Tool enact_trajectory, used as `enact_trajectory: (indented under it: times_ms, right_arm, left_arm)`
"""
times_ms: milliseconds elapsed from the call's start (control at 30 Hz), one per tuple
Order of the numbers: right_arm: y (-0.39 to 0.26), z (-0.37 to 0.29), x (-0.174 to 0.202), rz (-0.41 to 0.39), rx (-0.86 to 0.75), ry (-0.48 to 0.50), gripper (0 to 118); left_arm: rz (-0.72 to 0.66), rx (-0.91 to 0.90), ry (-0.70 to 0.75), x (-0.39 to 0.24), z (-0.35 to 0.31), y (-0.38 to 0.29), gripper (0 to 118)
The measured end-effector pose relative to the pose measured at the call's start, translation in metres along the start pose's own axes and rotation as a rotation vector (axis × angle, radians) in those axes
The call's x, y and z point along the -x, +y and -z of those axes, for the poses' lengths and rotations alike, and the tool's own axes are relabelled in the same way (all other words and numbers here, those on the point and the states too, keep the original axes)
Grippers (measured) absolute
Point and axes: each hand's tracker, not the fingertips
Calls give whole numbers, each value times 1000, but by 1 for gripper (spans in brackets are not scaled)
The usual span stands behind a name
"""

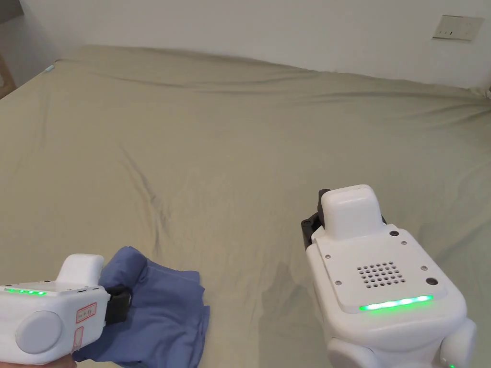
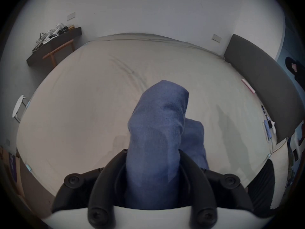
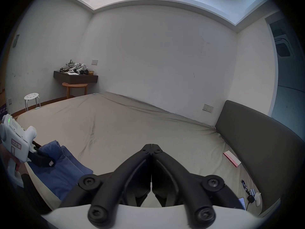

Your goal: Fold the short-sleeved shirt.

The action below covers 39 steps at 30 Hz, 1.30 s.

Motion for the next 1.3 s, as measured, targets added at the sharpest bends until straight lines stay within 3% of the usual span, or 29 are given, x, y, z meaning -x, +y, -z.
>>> enact_trajectory:
  times_ms: [167,700,867,1000,1100,1167,1200,1233,1267,1300]
  right_arm:
    - [-1,6,9,-8,8,5,2]
    - [-4,38,50,-37,76,9,2]
    - [-4,50,70,-52,99,30,2]
    - [-2,58,78,-69,110,39,2]
    - [-2,62,82,-75,113,42,2]
    - [-2,64,82,-78,117,48,2]
    - [-1,65,83,-81,121,51,2]
    - [-1,64,83,-87,128,59,2]
    - [0,65,82,-94,134,70,2]
    - [1,64,82,-96,133,77,2]
  left_arm:
    - [-18,6,64,25,2,-6,31]
    - [5,21,468,129,27,21,31]
    - [140,74,608,151,43,39,31]
    - [166,111,625,176,49,51,31]
    - [106,138,677,187,54,59,31]
    - [41,152,588,211,46,66,31]
    - [61,140,593,215,45,64,34]
    - [103,142,598,215,42,68,48]
    - [120,153,633,205,42,75,71]
    - [140,151,698,189,41,79,103]
